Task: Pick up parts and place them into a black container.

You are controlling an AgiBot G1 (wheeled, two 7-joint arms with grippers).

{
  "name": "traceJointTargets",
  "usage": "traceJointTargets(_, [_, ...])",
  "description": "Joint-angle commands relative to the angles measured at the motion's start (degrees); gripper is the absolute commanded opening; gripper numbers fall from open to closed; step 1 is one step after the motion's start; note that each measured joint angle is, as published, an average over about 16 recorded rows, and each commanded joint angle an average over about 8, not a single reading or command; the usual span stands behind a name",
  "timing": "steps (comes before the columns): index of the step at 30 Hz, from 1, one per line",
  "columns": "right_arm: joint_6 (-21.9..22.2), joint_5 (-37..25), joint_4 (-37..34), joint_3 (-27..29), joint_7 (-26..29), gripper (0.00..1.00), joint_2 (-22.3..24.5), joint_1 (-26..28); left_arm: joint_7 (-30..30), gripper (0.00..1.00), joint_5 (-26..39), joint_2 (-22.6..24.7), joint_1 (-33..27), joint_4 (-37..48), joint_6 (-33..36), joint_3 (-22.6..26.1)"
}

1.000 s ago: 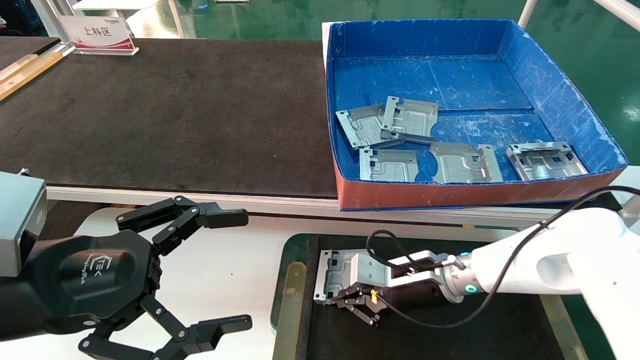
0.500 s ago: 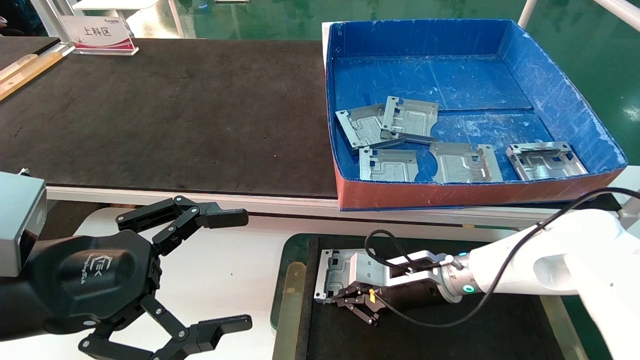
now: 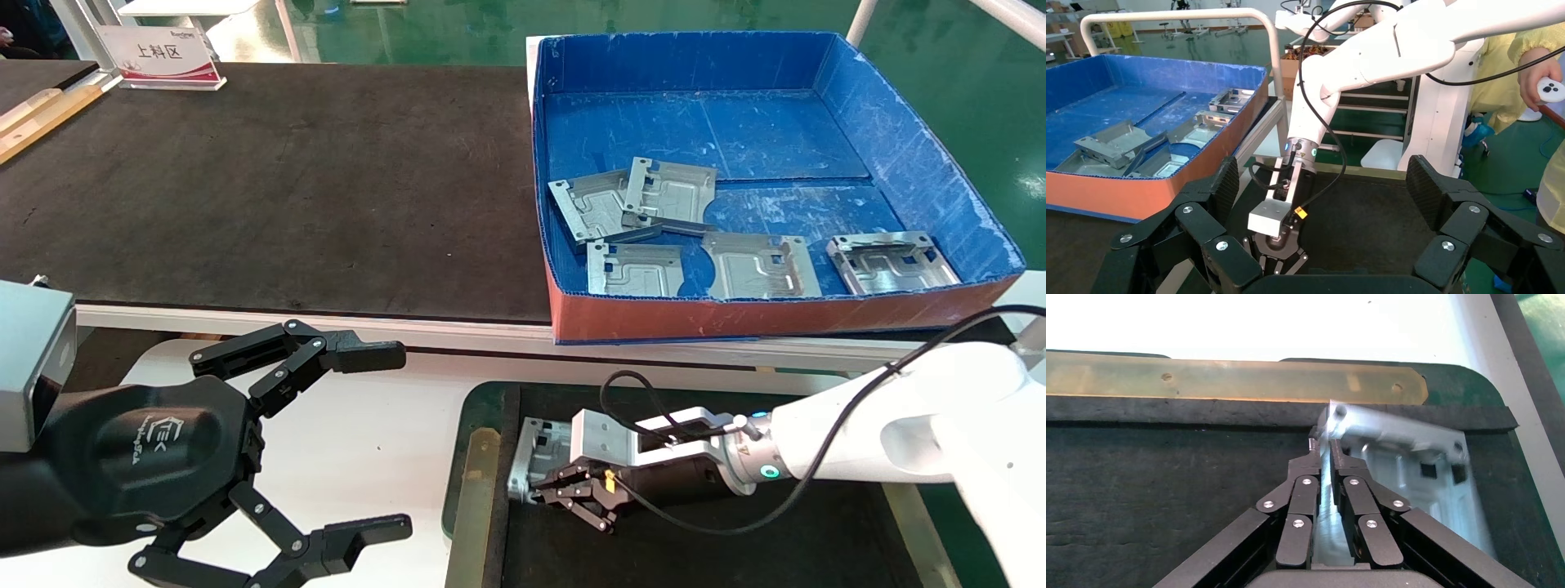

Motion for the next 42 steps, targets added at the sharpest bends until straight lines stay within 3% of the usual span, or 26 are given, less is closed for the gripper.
traceJointTargets(1, [-0.2, -0.1, 0.0, 0.0, -0.2, 1.00, 0.0, 0.0, 0.0, 1.00, 0.0, 0.0, 0.0, 0.0, 0.0, 0.0])
traceJointTargets(11, [-3.3, 0.5, 0.0, 0.3, -0.8, 1.00, 1.7, 1.7, 0.0, 1.00, 0.0, 0.0, 0.0, 0.0, 0.0, 0.0])
traceJointTargets(26, [-13.7, 4.1, 3.3, 2.5, -2.2, 1.00, 8.2, 4.8, 0.0, 1.00, 0.0, 0.0, 0.0, 0.0, 0.0, 0.0])
traceJointTargets(33, [-14.6, 8.4, 10.8, 3.3, 0.3, 1.00, 13.0, 6.1, 0.0, 1.00, 0.0, 0.0, 0.0, 0.0, 0.0, 0.0])
traceJointTargets(42, [-14.7, 21.8, 26.8, 2.6, 7.5, 1.00, 22.4, 6.5, 0.0, 1.00, 0.0, 0.0, 0.0, 0.0, 0.0, 0.0])
